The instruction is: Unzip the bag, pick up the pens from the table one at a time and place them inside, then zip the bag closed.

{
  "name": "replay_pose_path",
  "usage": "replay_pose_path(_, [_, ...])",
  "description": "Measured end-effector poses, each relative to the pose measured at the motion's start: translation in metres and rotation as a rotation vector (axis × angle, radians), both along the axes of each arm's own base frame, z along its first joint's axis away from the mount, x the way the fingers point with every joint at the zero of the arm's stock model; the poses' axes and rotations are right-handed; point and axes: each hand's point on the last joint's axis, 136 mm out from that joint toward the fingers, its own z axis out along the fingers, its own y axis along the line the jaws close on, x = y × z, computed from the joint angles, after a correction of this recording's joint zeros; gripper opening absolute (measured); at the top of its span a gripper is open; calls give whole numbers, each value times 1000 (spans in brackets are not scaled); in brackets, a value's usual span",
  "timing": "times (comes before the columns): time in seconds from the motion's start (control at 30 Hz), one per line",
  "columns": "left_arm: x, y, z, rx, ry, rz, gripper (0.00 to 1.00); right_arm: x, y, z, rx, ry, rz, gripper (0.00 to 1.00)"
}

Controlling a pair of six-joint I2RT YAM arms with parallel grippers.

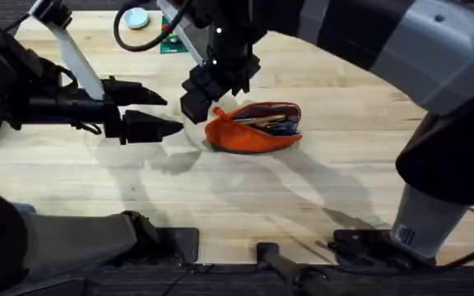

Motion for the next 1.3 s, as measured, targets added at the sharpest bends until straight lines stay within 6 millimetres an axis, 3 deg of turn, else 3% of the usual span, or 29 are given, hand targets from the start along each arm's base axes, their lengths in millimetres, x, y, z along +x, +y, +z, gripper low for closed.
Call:
replay_pose_path(0.2, [0, 0, 0, 0, 0, 0, 995, 6, -5, -3, -31, -24, -27, 903])
replay_pose_path(0.43, [-1, 1, -2, 13, 8, -4, 995, 6, -4, -22, -63, 9, -30, 927])
replay_pose_path(0.7, [-2, 1, -3, 18, 11, -6, 996, 6, -4, -24, -65, 13, -32, 890])
replay_pose_path(0.77, [-2, 1, -3, 18, 11, -6, 994, 5, -4, -24, -64, 18, -32, 824])
replay_pose_path(0.97, [-2, 1, -3, 19, 10, -6, 995, -2, -4, -25, -68, 41, -29, 459])
replay_pose_path(1.1, [-2, 1, -3, 19, 10, -6, 995, -3, -4, -25, -69, 44, -28, 318])
replay_pose_path(1.2, [-2, 1, -3, 19, 10, -6, 994, -2, -5, -25, -71, 44, -30, 69])
replay_pose_path(1.3, [-2, 1, -3, 19, 10, -6, 995, -3, -6, -25, -77, 48, -33, 34])
